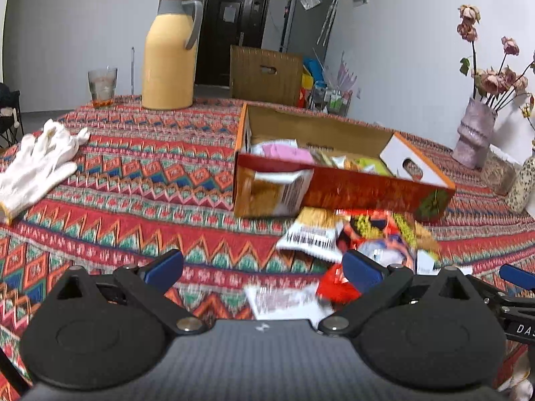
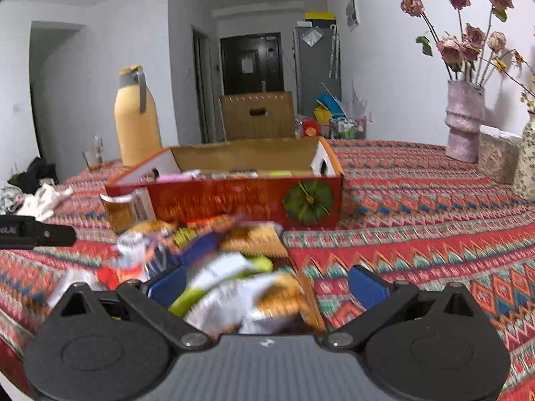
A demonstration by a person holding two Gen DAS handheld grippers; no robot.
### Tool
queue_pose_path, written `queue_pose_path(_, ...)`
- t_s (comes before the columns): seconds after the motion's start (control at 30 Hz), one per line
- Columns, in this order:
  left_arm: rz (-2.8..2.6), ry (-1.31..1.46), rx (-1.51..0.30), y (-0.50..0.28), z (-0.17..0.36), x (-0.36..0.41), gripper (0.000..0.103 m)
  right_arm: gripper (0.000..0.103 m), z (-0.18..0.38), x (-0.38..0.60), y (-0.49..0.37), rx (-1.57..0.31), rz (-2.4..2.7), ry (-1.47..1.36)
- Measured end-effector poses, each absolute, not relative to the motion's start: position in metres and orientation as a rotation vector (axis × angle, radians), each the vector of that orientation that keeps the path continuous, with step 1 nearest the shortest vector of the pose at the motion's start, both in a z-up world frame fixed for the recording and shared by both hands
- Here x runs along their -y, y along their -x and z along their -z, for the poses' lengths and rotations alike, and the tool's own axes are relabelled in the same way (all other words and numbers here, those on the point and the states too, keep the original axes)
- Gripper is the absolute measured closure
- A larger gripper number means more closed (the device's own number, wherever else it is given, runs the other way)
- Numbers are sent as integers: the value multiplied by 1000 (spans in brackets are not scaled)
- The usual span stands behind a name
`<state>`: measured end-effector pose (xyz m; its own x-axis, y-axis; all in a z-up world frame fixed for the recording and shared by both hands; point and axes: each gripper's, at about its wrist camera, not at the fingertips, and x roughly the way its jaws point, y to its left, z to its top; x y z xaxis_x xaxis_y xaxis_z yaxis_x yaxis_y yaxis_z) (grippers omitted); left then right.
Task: Organize snacks
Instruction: 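Move both tools back over the snack pile, then grasp another orange-and-white cracker packet with the right tool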
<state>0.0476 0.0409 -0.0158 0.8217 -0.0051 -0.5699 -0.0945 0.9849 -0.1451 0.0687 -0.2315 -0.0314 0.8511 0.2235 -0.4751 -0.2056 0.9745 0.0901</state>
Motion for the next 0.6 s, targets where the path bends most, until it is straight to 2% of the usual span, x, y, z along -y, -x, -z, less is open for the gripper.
queue_pose_path(0.23,-45,185,-617,-42,22,-44,0,3,31,256,-58,-494,-160,-60)
queue_pose_path(0.33,-40,186,-624,-43,24,-43,0,19,36,257,-61,-522,-166,-43)
queue_pose_path(0.37,-38,183,-626,-43,25,-42,0,21,38,255,-62,-534,-174,-38)
queue_pose_path(0.6,-38,181,-636,-45,27,-40,0,22,44,237,-74,-556,-197,11)
